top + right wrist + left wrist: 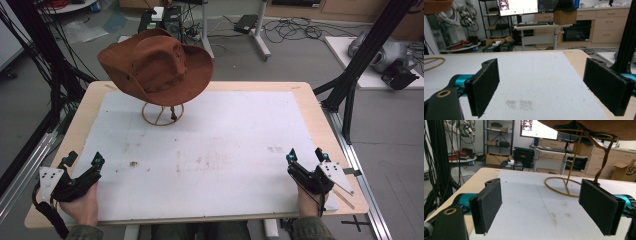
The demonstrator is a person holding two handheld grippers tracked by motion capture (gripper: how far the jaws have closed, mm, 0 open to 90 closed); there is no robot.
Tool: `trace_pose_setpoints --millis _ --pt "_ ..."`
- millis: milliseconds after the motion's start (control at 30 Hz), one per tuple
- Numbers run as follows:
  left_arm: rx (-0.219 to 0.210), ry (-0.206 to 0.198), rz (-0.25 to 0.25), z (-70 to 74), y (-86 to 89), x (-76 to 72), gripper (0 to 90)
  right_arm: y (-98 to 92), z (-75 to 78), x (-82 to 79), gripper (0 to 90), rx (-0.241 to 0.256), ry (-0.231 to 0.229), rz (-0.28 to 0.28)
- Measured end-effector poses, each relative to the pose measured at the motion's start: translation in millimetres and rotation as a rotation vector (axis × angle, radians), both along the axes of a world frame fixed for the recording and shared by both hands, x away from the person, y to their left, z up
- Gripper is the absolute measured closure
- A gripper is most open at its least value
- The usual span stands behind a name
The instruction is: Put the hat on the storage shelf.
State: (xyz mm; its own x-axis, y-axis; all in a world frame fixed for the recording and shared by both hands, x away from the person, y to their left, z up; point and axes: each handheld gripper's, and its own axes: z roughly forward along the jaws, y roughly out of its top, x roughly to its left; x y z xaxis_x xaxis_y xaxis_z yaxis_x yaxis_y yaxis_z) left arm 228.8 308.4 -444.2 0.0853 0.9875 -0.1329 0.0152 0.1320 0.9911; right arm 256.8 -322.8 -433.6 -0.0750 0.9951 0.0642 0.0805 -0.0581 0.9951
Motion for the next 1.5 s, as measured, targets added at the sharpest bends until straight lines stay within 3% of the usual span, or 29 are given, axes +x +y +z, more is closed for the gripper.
trace_pose_setpoints --millis 533,1200,1500 --pt "0.014 0.014 -0.001 -1.6 -3.0 0.4 19.0 3.7 -4.3 6.0 12.8 -0.046 0.026 0.007" --pt "0.019 0.020 0.000 -2.0 -3.4 0.4 19.0 5.5 -8.8 8.7 12.8 -0.044 0.043 0.016" --pt "0.015 0.024 0.000 -2.4 -2.5 0.6 19.0 6.2 -11.7 11.1 12.9 -0.057 0.081 0.019"
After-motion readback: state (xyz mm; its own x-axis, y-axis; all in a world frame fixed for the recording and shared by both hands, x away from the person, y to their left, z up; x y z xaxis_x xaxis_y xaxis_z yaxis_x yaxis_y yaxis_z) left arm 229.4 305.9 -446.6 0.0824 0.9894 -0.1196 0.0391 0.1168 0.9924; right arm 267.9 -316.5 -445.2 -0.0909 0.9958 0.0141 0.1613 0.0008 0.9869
